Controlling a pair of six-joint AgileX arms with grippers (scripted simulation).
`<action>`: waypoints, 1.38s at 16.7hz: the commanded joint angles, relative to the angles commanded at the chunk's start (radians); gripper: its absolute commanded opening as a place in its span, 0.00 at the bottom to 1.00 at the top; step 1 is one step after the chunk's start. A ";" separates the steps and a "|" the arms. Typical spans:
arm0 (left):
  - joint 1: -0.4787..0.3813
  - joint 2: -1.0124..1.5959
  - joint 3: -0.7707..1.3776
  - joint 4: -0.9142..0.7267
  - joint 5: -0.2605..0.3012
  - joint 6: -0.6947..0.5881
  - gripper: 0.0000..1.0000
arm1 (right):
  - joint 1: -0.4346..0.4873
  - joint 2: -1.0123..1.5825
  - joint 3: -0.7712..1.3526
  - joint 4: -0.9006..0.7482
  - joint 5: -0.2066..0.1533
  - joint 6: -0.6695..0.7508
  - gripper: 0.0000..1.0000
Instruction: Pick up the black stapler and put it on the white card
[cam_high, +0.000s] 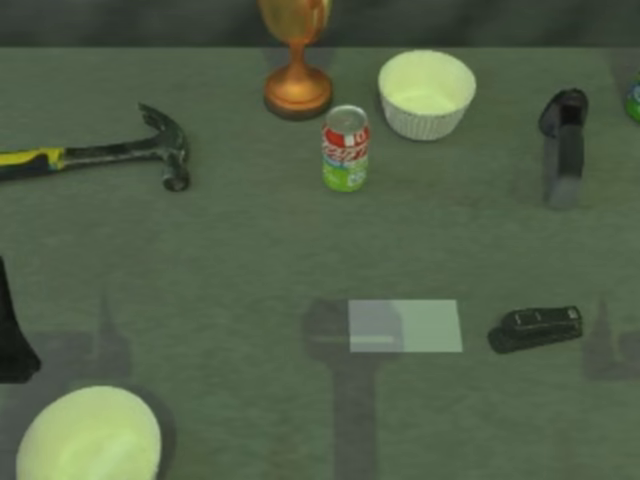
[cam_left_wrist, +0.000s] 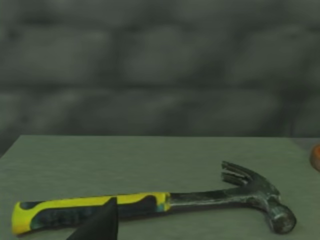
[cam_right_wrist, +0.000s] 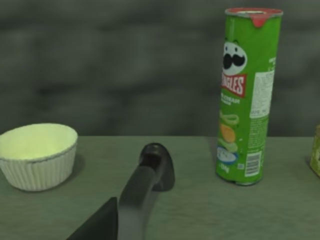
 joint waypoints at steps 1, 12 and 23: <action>0.000 0.000 0.000 0.000 0.000 0.000 1.00 | 0.000 0.000 0.000 0.000 0.000 0.000 1.00; 0.000 0.000 0.000 0.000 0.000 0.000 1.00 | 0.149 0.571 0.469 -0.364 -0.002 -0.433 1.00; 0.000 0.000 0.000 0.000 0.000 0.000 1.00 | 0.387 1.603 1.208 -0.975 0.004 -1.145 1.00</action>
